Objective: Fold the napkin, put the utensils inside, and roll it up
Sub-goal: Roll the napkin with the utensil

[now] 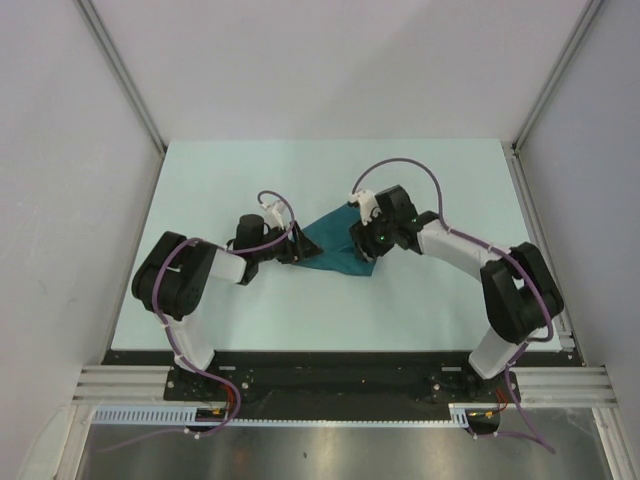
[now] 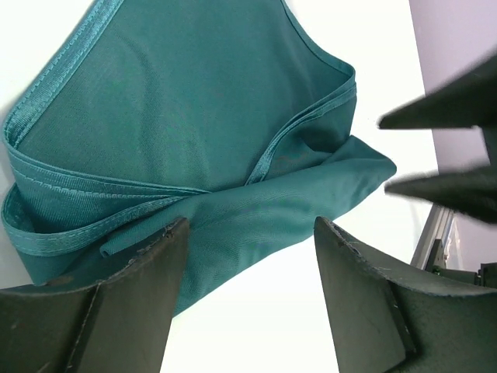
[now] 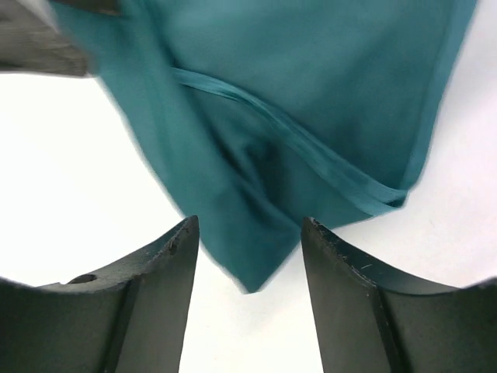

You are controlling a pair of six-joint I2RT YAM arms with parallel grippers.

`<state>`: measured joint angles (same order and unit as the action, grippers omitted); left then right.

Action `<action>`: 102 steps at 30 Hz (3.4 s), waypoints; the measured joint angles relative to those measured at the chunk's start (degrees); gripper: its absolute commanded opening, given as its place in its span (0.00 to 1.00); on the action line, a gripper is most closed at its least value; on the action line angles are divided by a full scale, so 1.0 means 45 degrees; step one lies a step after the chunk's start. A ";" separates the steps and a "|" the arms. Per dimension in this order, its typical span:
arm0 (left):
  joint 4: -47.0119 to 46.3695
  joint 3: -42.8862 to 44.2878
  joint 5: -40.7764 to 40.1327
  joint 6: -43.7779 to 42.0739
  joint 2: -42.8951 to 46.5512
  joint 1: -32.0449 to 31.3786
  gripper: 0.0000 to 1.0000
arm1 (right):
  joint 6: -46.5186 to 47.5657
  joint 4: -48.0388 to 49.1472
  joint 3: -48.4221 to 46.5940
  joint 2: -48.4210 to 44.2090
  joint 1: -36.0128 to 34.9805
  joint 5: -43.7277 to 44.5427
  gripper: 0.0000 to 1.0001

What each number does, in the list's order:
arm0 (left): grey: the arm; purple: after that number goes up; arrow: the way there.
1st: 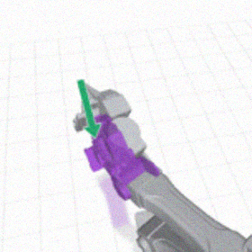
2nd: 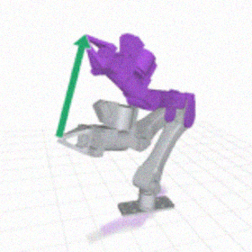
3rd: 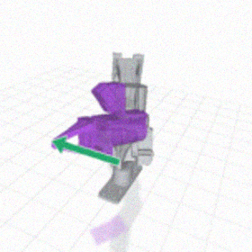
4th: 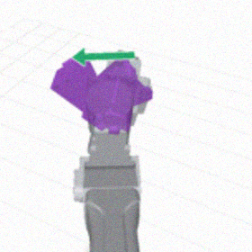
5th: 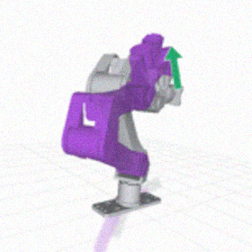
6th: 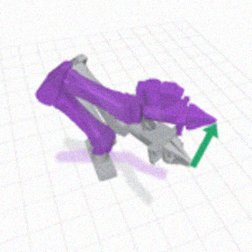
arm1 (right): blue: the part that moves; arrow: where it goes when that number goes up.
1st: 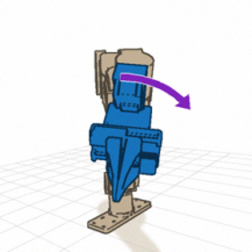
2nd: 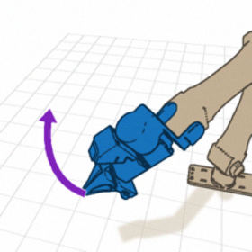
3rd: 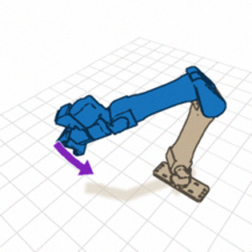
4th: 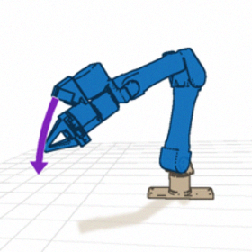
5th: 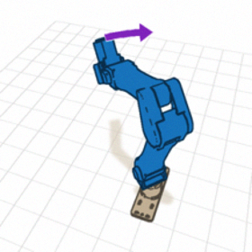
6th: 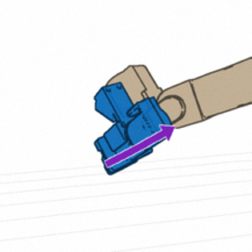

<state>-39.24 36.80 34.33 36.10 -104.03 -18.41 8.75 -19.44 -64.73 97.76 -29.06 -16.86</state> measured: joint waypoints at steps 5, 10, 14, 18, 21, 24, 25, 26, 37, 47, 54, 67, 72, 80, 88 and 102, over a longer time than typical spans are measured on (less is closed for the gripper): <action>0.0131 0.0058 0.0092 0.0029 0.0000 0.0044 0.73 | 0.1093 0.1661 0.1127 -0.0777 -0.2147 0.1467 0.61; 0.0607 0.0291 0.0180 0.0034 0.0000 0.0078 0.73 | 0.2030 0.2467 0.1297 -0.0029 -0.3521 0.2433 0.61; 0.0826 0.0393 0.0233 0.0039 0.0000 0.0102 0.73 | 0.2531 0.2909 0.1297 0.0695 -0.3696 0.2817 0.61; 0.0908 0.0427 0.0321 0.0039 0.0000 0.0141 0.73 | 0.2846 0.3143 0.1132 0.1311 -0.3672 0.2953 0.61; 0.0976 0.0452 0.0389 0.0034 0.0000 0.0180 0.73 | 0.2939 0.3283 0.0957 0.1520 -0.3614 0.2973 0.61; 0.1107 0.0515 0.0442 0.0024 0.0000 0.0209 0.73 | 0.3041 0.3434 0.0947 0.1564 -0.3478 0.2963 0.61; 0.1175 0.0544 0.0452 0.0015 0.0000 0.0209 0.73 | 0.3075 0.3463 0.0947 0.1569 -0.3434 0.2953 0.60; 0.1234 0.0573 0.0461 0.0015 -0.0005 0.0214 0.73 | 0.3109 0.3497 0.0947 0.1583 -0.3381 0.2924 0.60; 0.1554 0.0763 0.0593 -0.0010 -0.0029 0.0262 0.74 | 0.3201 0.2997 -0.0233 0.2467 -0.2618 0.1749 0.51; 0.2093 0.1146 0.0515 -0.0034 -0.0034 0.0359 0.76 | 0.3444 0.0039 -0.2671 0.3672 -0.2059 -0.0296 0.14; 0.3157 0.1345 0.0000 -0.0151 0.0593 0.0636 0.78 | 0.3366 -0.1200 -0.3526 0.4192 -0.1807 -0.1409 0.00; 0.4430 0.0233 -0.1933 -0.1287 0.3366 0.1219 0.78 | 0.1807 -0.0957 -0.3113 0.4532 -0.0515 -0.4828 0.00; 0.4342 0.0087 -0.1919 -0.1239 0.2744 0.1219 0.77 | 0.1331 -0.0855 -0.3118 0.5037 -0.0029 -0.6674 0.00; 0.2943 0.0102 -0.1292 -0.0627 0.1341 0.1219 0.72 | 0.0816 -0.0913 -0.3118 0.5901 0.0500 -0.9219 0.00; 0.2365 0.0321 -0.0602 -0.0350 0.0539 0.1185 0.49 | 0.0427 -0.0986 -0.3099 0.6305 0.0753 -1.0253 0.00; 0.3099 0.0398 -0.0272 -0.0126 0.0296 0.0913 0.00 | -0.0481 -0.1044 -0.2516 0.5484 0.0821 -0.9578 0.53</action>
<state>-25.30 38.59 33.10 35.53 -102.69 -14.31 6.59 -24.14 -76.05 122.43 -25.36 -59.96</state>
